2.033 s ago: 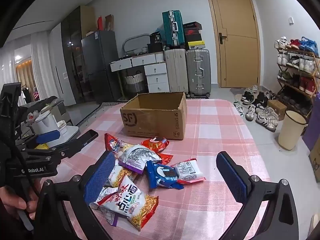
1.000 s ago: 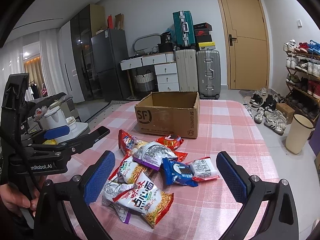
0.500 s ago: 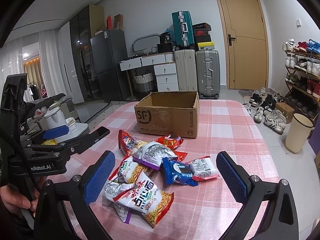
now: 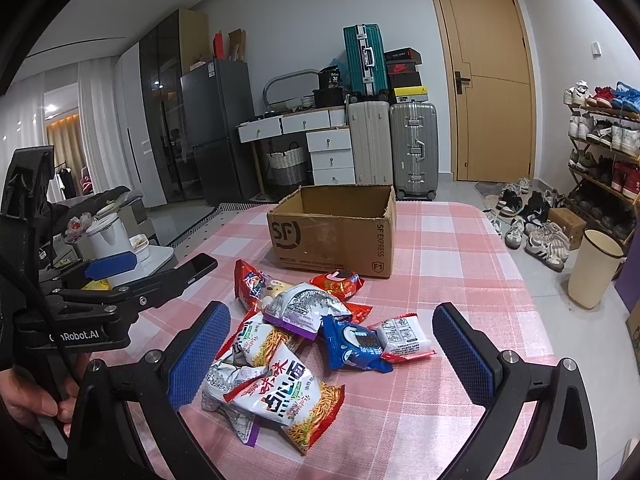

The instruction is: Organize snacks

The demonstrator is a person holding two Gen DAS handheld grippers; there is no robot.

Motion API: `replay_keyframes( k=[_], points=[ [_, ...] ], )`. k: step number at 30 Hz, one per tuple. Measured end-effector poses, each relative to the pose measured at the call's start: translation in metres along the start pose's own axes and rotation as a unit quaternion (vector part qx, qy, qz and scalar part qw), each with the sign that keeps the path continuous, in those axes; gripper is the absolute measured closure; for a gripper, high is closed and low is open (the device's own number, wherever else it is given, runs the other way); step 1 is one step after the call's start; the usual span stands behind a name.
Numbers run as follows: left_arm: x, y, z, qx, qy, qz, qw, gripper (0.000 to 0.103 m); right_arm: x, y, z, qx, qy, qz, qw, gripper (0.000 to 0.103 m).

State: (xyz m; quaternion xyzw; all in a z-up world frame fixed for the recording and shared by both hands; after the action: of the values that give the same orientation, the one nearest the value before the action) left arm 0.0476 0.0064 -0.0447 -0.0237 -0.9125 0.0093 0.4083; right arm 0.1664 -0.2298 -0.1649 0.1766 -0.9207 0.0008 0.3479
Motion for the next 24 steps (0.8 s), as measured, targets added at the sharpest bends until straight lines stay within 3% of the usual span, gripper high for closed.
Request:
replay_keyframes(
  k=[24],
  points=[
    [-0.0021,-0.0049,0.0014,0.001,0.014,0.013,0.9998,0.003,0.0066,-0.0040,-0.0009,-0.003,0.000,0.005,1.000,0.000]
  ],
)
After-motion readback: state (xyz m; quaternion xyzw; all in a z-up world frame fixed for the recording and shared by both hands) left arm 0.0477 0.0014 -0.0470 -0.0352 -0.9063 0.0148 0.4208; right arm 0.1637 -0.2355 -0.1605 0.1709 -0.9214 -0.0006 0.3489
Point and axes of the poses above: each gripper's, at about its wrist camera, not at the fingertips, and x roughly against the way its jaws point, y to its left, z to its underside, the point moved 8 cm from there along -x, roughly the way its jaws point, and after that the axes turned 14 degrees about y, right-handed, at the moved point
